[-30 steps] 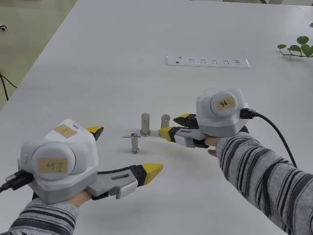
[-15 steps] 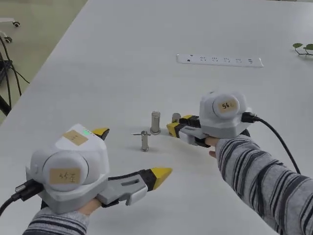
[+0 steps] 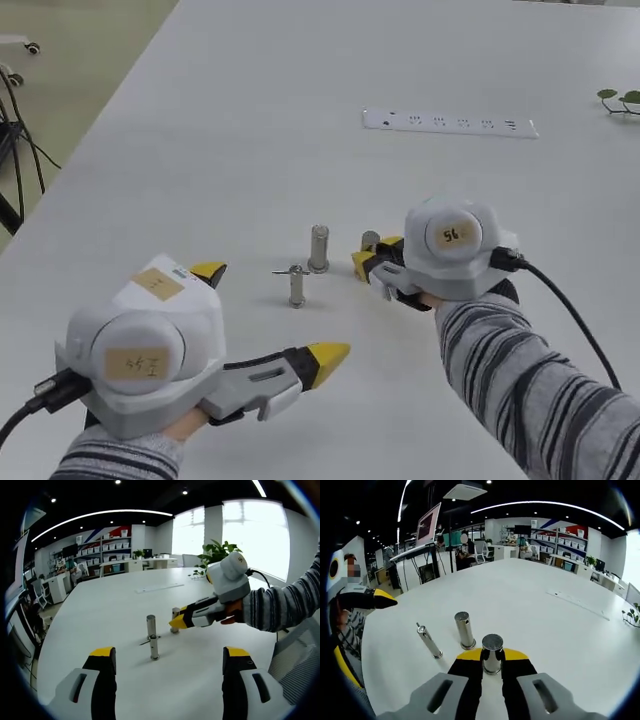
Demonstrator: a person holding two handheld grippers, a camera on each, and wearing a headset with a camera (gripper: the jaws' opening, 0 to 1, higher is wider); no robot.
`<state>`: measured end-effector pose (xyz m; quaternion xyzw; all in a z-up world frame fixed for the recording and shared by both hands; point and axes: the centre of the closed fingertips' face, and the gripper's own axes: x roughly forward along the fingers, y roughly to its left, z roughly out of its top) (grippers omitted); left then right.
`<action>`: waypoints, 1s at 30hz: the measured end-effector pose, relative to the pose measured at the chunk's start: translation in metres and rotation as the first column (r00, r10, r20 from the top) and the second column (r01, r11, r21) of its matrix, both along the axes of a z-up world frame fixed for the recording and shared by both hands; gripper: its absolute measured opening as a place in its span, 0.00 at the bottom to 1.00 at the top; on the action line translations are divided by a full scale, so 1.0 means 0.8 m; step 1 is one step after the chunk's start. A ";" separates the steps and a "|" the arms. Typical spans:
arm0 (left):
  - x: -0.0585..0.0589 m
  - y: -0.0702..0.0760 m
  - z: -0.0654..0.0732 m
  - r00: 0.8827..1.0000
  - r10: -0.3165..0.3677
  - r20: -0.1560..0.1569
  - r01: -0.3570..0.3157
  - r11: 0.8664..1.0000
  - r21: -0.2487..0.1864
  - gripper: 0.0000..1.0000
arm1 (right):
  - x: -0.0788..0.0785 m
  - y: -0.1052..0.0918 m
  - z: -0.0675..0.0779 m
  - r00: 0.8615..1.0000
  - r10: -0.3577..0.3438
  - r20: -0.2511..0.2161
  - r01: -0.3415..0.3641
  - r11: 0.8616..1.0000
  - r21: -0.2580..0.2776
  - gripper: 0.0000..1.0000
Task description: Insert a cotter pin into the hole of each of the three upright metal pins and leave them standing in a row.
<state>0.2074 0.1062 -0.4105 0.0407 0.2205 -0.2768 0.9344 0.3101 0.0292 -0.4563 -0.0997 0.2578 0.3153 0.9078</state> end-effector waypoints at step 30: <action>-0.011 -0.011 0.004 0.999 -0.032 0.011 0.032 0.999 -0.003 0.92 | -0.074 -0.020 -0.010 0.994 -0.105 -0.032 0.104 0.994 -0.033 0.08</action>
